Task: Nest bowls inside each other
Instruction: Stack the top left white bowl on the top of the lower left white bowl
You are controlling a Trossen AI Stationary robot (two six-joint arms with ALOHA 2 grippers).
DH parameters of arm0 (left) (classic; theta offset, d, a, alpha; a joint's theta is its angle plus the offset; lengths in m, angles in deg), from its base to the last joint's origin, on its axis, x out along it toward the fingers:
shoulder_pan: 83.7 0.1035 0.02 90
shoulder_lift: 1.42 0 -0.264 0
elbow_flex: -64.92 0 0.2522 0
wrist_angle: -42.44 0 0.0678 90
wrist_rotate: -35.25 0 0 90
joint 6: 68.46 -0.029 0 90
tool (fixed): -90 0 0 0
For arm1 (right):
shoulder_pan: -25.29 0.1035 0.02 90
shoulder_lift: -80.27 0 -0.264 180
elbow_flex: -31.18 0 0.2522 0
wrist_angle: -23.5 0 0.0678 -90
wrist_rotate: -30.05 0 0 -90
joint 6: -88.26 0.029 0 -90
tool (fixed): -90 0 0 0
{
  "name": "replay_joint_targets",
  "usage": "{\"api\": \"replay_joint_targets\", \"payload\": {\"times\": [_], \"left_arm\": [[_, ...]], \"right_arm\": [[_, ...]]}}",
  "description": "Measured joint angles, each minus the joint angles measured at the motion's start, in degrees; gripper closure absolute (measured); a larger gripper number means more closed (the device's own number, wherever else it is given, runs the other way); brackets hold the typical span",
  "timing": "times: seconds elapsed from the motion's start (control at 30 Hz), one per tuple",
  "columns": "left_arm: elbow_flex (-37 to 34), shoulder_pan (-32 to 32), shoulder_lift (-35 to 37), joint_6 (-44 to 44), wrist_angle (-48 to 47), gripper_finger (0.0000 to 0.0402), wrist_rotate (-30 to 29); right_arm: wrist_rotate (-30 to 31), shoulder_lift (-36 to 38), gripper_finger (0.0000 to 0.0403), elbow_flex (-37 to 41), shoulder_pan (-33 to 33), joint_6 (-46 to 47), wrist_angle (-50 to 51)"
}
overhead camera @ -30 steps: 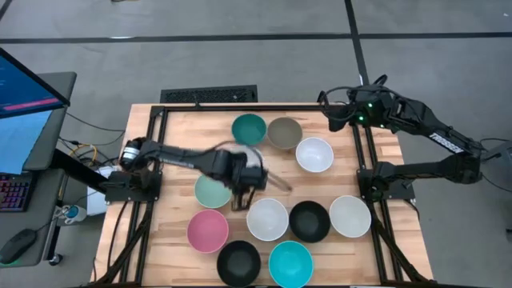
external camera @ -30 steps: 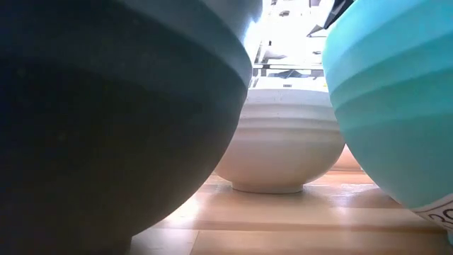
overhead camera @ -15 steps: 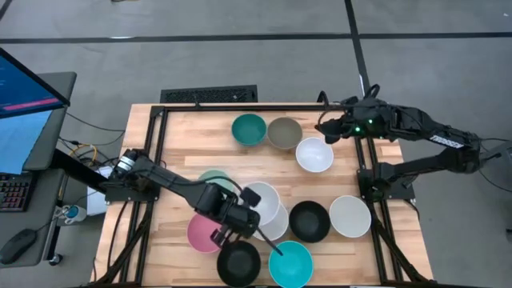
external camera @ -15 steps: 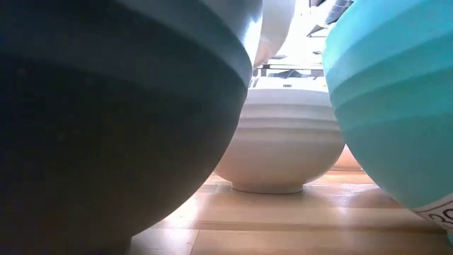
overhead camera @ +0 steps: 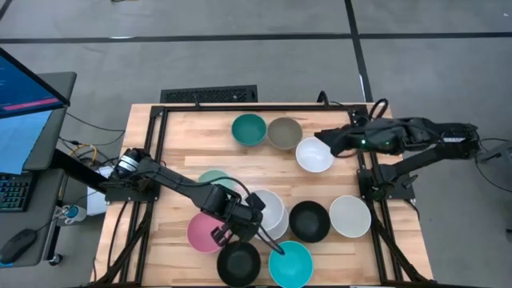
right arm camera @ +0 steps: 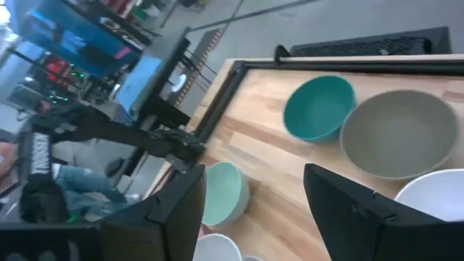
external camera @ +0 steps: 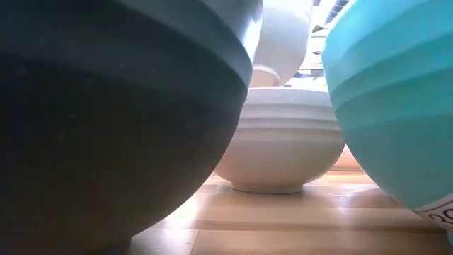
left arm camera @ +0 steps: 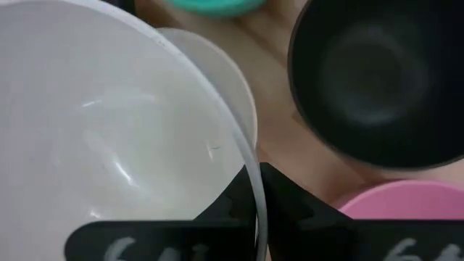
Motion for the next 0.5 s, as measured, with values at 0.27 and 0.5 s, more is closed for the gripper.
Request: {"api": "replay_joint_targets", "payload": {"times": [0.27,0.5], "left_arm": [[0.16,0.18,-0.6,-1.55,5.79,0.0401,7.84],[0.07,0.28,-5.51,-5.97,3.84,0.0401,4.02]], "right_arm": [[3.13,0.35,0.0147,-0.02,3.27,1.64,-0.41],[3.09,-0.2,0.0147,0.0,3.28,1.72,-0.72]]}}
